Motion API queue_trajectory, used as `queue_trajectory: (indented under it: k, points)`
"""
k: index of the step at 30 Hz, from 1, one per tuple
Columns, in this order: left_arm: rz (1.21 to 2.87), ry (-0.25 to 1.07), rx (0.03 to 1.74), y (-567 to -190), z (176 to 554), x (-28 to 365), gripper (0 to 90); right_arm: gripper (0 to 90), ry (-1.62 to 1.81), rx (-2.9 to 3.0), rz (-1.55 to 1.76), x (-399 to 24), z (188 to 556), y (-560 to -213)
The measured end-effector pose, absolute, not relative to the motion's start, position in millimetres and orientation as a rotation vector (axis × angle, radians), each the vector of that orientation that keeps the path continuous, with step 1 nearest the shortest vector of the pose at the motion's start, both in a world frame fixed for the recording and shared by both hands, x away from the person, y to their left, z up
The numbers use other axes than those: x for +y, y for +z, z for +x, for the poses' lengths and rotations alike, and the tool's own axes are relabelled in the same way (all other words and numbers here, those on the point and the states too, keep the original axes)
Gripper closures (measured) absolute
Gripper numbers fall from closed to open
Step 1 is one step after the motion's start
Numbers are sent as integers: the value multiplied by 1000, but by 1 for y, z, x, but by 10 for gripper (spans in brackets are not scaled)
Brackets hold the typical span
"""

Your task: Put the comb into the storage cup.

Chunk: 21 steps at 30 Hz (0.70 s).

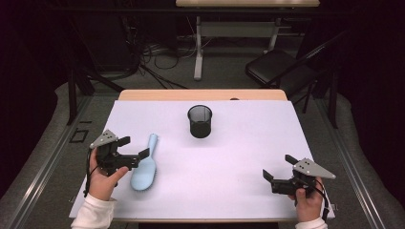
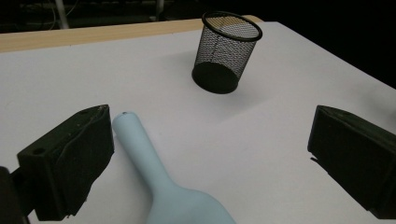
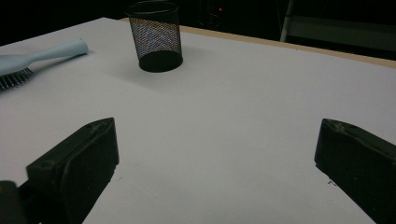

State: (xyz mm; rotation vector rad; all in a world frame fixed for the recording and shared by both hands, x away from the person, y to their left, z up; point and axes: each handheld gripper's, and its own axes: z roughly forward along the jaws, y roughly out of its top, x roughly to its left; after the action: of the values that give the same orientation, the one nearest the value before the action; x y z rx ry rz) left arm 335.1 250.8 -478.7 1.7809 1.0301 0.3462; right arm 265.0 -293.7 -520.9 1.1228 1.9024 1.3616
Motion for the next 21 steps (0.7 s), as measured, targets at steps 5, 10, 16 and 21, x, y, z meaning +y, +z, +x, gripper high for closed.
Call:
queue_trajectory:
  k: [5,10,16,21]
  points:
    - [1819,369,1082,-477,343,250,8,0,1348,1924,1104,-289,264,-521]
    - [1840,386,1123,-474,350,246,8,0,1349,1928,1099,-288,263,-521]
    - [1849,396,1126,-470,357,238,10,0,1351,1934,1089,-287,265,-522]
    - [1860,390,1140,-472,360,236,11,0,1350,1949,1082,-285,266,-522]
